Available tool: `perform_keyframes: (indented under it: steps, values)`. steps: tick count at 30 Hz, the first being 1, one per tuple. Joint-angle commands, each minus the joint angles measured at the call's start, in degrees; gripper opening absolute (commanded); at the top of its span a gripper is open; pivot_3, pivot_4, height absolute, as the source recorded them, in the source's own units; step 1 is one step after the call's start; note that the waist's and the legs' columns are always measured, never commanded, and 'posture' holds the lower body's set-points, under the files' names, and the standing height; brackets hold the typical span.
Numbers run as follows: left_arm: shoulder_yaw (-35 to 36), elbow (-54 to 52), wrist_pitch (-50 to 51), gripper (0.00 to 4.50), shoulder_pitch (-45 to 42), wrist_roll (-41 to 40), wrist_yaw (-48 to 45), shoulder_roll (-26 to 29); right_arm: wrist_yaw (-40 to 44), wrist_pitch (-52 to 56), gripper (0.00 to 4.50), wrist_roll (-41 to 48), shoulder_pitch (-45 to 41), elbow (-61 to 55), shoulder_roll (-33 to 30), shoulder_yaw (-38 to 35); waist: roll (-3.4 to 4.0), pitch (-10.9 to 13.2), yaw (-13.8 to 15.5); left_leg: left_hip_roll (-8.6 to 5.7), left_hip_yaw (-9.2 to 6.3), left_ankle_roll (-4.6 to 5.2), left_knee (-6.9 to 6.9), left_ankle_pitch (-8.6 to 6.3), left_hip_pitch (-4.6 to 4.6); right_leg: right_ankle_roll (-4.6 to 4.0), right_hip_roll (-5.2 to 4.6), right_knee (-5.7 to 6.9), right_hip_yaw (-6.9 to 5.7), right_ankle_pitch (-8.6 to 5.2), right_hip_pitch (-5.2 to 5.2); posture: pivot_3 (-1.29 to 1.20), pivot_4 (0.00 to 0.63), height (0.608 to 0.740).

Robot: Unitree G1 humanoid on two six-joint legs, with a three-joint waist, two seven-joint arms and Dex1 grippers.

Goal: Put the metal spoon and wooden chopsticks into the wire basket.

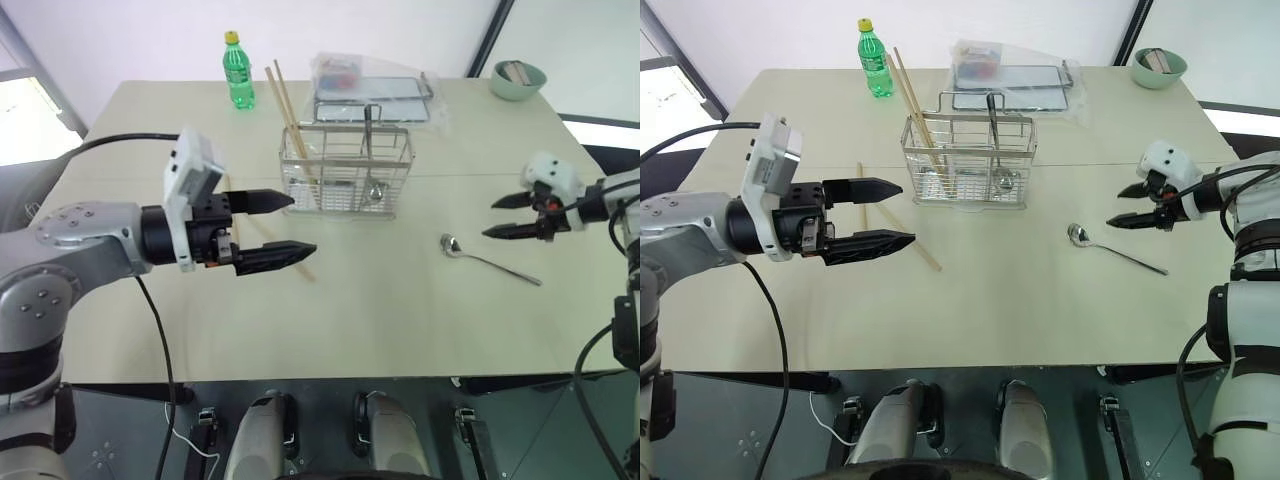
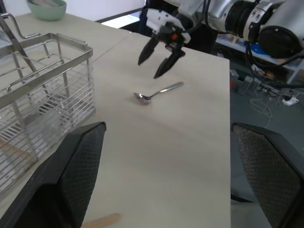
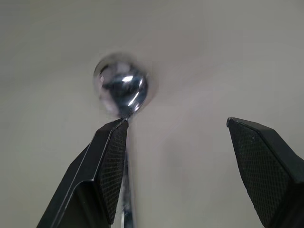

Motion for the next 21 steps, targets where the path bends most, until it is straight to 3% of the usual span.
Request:
perform_keyframes:
  steps: [1, 16, 19, 21]
  values:
    - [0.7, -1.5, 0.3, 4.44, -1.0, -1.7, -0.7, 1.2, -0.8, 0.1, 3.41, -1.2, -0.1, 1.1, 0.9, 0.3, 0.00, 0.0, -0.1, 0.00, -0.01, -0.02, 0.00, 0.01, 0.00, 0.00, 0.01, 0.01, 0.00, 0.00, 0.00, 0.00, 0.150, 0.707]
    - [2.0, -1.2, -0.2, 4.44, -1.6, -1.2, -0.6, 3.4, -0.9, 1.2, 3.41, -0.7, 4.2, 1.6, 3.7, -0.7, 0.00, 0.0, 0.1, -0.01, -0.03, -0.07, 0.03, 0.05, 0.09, 0.01, 0.02, 0.03, -0.01, 0.00, 0.10, 0.00, 0.150, 0.707]
    - [1.9, -0.5, -0.2, 4.50, -2.3, -0.9, -0.8, 3.5, -1.0, 0.9, 2.57, -0.8, 4.9, 1.5, 4.1, -0.5, -0.01, 0.0, 0.2, -0.01, -0.04, -0.07, 0.04, 0.04, 0.13, 0.01, 0.02, 0.02, -0.01, 0.00, 0.17, 0.00, 0.150, 0.707]
    - [1.7, -0.1, -0.4, 4.50, -2.5, -0.3, -1.2, 3.6, -0.8, 1.0, 1.69, -0.8, 5.1, 1.4, 4.3, -0.6, -0.01, 0.0, 0.1, -0.01, -0.04, -0.07, 0.04, 0.04, 0.15, 0.02, 0.01, 0.03, -0.01, 0.00, 0.18, 0.00, 0.150, 0.707]
